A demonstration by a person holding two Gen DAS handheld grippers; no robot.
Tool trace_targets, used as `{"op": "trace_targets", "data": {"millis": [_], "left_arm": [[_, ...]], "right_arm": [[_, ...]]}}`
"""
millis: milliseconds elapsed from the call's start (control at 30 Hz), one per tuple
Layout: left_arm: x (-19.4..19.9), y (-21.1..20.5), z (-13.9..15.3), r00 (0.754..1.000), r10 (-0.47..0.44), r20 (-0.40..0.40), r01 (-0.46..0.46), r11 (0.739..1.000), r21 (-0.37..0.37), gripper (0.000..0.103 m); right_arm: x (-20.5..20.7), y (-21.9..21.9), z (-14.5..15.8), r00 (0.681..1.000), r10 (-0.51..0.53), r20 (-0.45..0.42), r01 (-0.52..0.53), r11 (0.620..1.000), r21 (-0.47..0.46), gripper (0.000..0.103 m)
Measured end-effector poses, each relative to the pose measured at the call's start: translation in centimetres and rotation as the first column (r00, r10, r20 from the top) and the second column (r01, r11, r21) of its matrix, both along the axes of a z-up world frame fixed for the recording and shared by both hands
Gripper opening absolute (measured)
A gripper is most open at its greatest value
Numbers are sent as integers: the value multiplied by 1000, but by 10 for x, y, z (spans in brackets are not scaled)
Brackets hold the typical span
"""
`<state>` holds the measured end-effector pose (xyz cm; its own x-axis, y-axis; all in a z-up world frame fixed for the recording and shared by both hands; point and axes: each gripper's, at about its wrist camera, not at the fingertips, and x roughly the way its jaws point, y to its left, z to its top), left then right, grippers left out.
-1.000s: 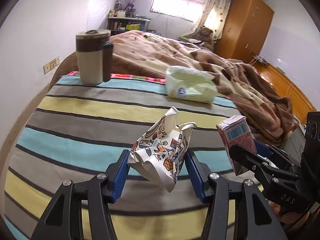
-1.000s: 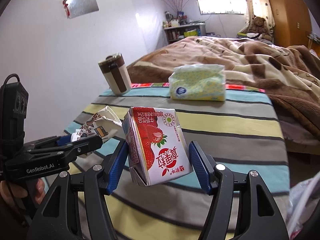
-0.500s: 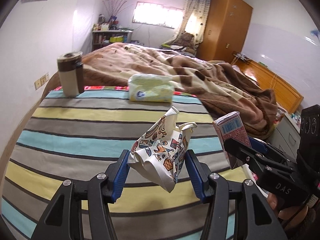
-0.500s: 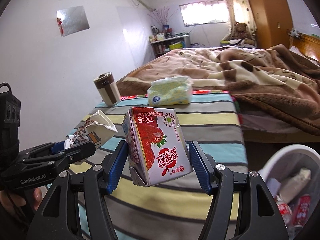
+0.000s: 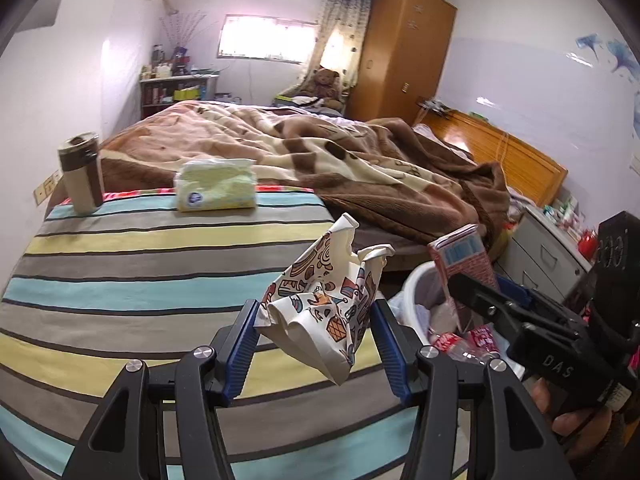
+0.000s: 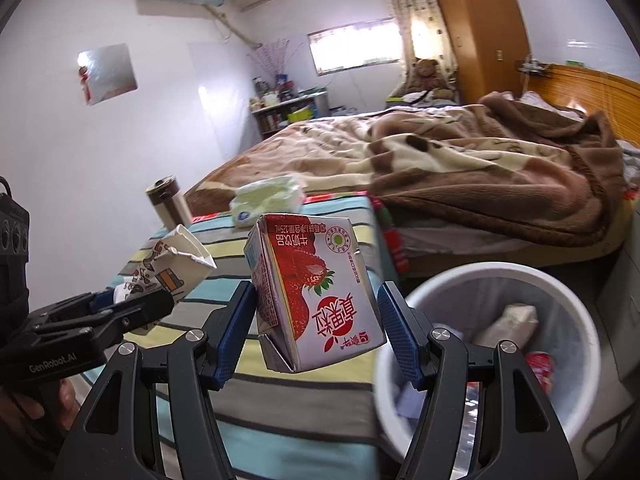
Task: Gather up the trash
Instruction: 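Carry the milk carton and wrapper in both grippers over the wastebasket, then open both grippers to drop the milk carton and wrapper into the wastebasket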
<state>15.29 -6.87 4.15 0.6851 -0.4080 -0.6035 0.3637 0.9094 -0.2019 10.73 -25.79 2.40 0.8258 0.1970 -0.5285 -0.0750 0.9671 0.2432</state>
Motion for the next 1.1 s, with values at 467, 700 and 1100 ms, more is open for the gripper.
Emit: {"op": "trace_targets", "data": {"millis": [467, 700, 1100], "left_arm": [[-8, -98, -13, 984, -177, -36, 177, 984, -1, 56], [0, -140, -30, 971, -225, -81, 226, 974, 7, 56], [0, -188, -52, 960, -256, -113, 264, 963, 56, 56]], "right_arm": [[-24, -65, -10, 979, -201, -32, 201, 979, -19, 65], [-26, -93, -25, 957, -274, -98, 273, 962, -27, 65], [-23, -120, -44, 931, -324, -167, 318, 946, -61, 65]]}}
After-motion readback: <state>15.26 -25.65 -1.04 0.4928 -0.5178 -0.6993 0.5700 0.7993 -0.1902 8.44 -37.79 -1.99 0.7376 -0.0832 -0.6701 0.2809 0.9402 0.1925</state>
